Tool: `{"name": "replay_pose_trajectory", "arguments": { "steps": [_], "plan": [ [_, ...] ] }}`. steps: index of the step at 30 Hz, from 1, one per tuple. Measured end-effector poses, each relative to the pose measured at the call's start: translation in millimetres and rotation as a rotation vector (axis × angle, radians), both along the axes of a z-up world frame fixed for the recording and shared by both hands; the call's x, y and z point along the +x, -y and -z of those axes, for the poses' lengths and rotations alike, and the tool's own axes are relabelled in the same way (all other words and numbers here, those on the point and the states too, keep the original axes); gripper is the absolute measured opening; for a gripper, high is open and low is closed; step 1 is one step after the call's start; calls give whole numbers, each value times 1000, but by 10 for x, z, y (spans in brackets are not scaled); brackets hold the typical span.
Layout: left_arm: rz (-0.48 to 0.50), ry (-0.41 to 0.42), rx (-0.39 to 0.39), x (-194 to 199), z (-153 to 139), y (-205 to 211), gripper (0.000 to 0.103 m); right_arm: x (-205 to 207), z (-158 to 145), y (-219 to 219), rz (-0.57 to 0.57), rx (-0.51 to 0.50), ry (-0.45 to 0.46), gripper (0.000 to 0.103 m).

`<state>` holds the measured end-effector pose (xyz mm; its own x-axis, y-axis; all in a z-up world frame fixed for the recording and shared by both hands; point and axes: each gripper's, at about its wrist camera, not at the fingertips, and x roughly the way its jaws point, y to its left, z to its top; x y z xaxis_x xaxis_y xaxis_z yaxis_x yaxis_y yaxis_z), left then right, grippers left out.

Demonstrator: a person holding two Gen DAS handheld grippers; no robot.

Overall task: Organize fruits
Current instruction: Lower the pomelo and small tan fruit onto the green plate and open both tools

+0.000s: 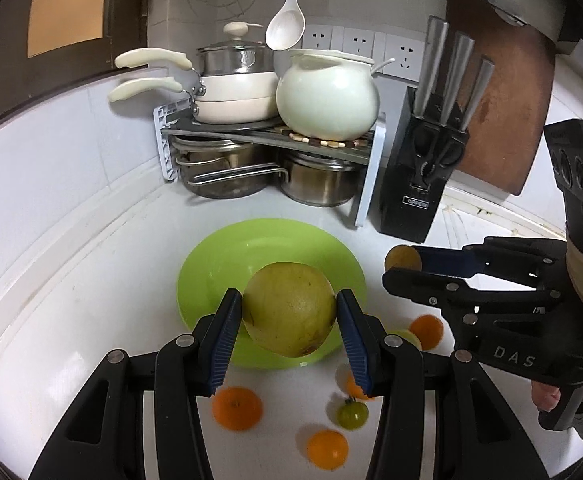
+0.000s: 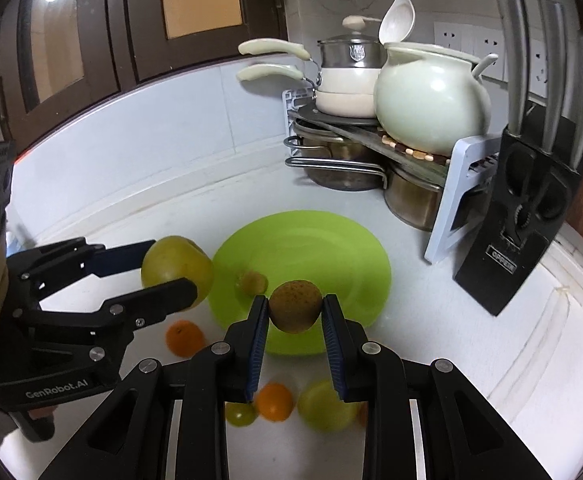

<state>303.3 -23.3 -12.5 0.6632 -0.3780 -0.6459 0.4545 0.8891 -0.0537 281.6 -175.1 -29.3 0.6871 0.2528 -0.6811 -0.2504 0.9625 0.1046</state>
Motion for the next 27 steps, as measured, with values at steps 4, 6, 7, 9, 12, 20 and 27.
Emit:
{"name": "replay_pose_trajectory", "arguments": {
  "steps": [4,6,7,9,12,20,27],
  "plan": [
    [2,-18,7,173,21,76,48,185,60,38,-15,-6,-29,28],
    [0,-28,11,267,53,104,48,290,103,64,-21,-3,-50,28],
    [0,-35,12,316,73,118,48,338,124,77,-26,-1,-60,28],
    [-4,-49,16,417,126,140,48,447,170,98,-34,-3,-78,28],
    [-13,-72,28,571,214,176,48,598,241,123,-51,0,-105,28],
    [-15,-131,60,936,454,271,48,958,546,187,-78,7,-177,28],
    [2,-166,87,1086,649,328,48,1118,750,191,-98,-7,-239,28]
  ]
}}
